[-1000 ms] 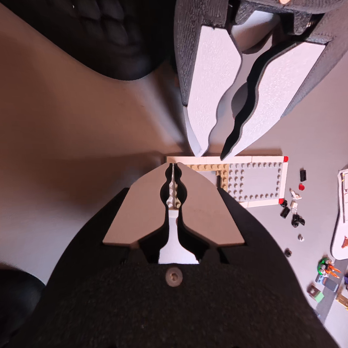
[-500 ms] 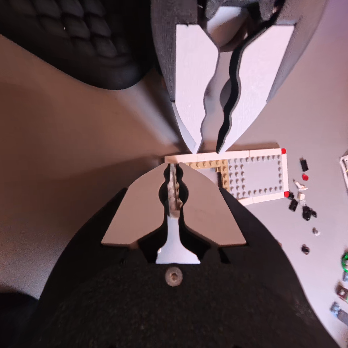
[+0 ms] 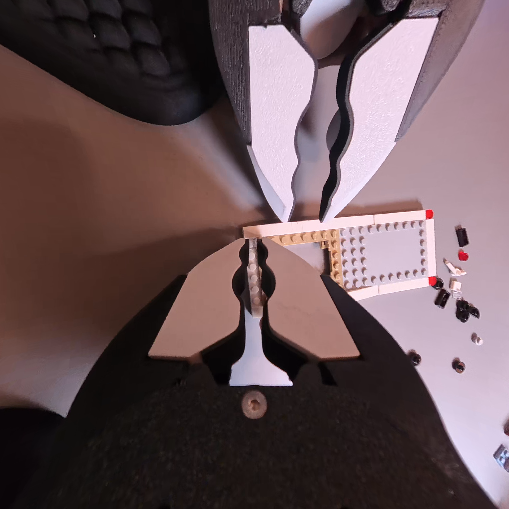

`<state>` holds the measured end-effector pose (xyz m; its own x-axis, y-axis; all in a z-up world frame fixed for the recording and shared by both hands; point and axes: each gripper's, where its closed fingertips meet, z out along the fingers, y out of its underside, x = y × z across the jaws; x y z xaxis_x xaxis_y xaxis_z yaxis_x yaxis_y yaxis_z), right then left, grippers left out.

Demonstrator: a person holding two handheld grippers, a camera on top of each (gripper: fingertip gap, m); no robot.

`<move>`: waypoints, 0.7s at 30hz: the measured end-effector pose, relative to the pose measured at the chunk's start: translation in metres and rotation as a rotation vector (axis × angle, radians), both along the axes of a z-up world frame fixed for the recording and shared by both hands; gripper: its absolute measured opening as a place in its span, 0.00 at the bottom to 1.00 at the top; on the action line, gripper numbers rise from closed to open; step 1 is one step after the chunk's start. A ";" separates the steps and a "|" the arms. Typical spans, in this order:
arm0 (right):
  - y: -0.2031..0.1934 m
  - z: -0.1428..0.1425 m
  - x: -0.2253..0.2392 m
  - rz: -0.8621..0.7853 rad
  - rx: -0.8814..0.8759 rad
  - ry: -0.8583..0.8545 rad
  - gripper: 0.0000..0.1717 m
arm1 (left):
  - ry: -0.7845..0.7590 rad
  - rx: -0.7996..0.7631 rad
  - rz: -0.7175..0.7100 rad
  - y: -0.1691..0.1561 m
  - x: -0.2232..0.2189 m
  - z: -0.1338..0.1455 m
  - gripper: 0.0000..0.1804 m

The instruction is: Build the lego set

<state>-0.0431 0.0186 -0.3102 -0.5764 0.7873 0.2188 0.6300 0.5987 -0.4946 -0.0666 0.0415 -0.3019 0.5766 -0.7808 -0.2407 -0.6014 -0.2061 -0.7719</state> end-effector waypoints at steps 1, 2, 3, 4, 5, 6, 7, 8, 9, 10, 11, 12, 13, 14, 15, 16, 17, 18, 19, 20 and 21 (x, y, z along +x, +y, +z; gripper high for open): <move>0.000 0.000 0.000 0.002 0.006 -0.007 0.03 | 0.005 0.000 0.001 0.000 0.000 -0.001 0.11; 0.000 0.000 0.000 -0.002 0.004 -0.015 0.03 | 0.009 0.000 0.000 0.000 0.000 -0.001 0.11; 0.001 0.000 0.000 -0.011 -0.002 -0.026 0.02 | 0.012 -0.001 -0.003 0.000 0.000 -0.002 0.11; 0.001 0.000 0.000 -0.021 -0.010 -0.039 0.02 | 0.015 -0.001 -0.004 -0.001 0.000 -0.002 0.11; 0.001 0.000 0.000 -0.030 -0.015 -0.052 0.01 | 0.018 0.001 -0.004 -0.001 0.000 -0.002 0.11; 0.001 0.000 0.000 -0.036 -0.016 -0.063 0.01 | 0.019 0.001 -0.004 -0.001 0.000 -0.002 0.11; 0.001 0.000 0.000 -0.046 -0.015 -0.073 0.01 | 0.019 0.000 -0.004 -0.001 0.000 -0.002 0.11; 0.001 -0.001 0.000 -0.061 -0.018 -0.085 0.01 | 0.019 -0.003 -0.004 -0.001 0.001 -0.003 0.11; 0.001 -0.001 0.000 -0.082 -0.030 -0.098 0.01 | 0.020 -0.007 -0.006 -0.002 0.001 -0.004 0.11; 0.001 -0.001 0.000 -0.103 -0.045 -0.112 0.01 | 0.021 -0.008 -0.007 -0.002 0.002 -0.004 0.11; 0.001 -0.001 0.000 -0.119 -0.055 -0.125 0.01 | 0.024 -0.006 -0.009 -0.002 0.002 -0.004 0.11; 0.001 -0.001 0.001 -0.126 -0.056 -0.134 0.01 | 0.025 -0.006 -0.010 -0.002 0.002 -0.004 0.11; 0.001 -0.001 0.001 -0.133 -0.052 -0.145 0.01 | 0.023 -0.008 -0.010 -0.003 0.002 -0.004 0.11; 0.001 -0.001 0.001 -0.139 -0.044 -0.155 0.01 | 0.021 -0.009 -0.010 -0.003 0.002 -0.004 0.11; 0.001 -0.001 0.001 -0.143 -0.034 -0.163 0.01 | 0.020 -0.010 -0.009 -0.003 0.002 -0.004 0.11; 0.001 -0.001 0.001 -0.150 -0.028 -0.171 0.01 | 0.022 -0.010 -0.009 -0.003 0.002 -0.004 0.11; 0.001 -0.001 0.001 -0.161 -0.029 -0.180 0.01 | 0.023 -0.009 -0.009 -0.003 0.003 -0.004 0.11; 0.001 -0.001 0.001 -0.179 -0.041 -0.188 0.01 | 0.024 -0.008 -0.008 -0.003 0.003 -0.004 0.11; 0.001 -0.001 0.000 -0.202 -0.060 -0.193 0.00 | 0.024 -0.008 -0.008 -0.003 0.003 -0.004 0.11; 0.002 -0.001 0.000 -0.222 -0.073 -0.196 0.00 | 0.025 -0.008 -0.009 -0.003 0.003 -0.004 0.11; 0.002 -0.001 0.000 -0.241 -0.080 -0.199 0.00 | 0.019 -0.013 -0.017 -0.005 0.005 -0.004 0.11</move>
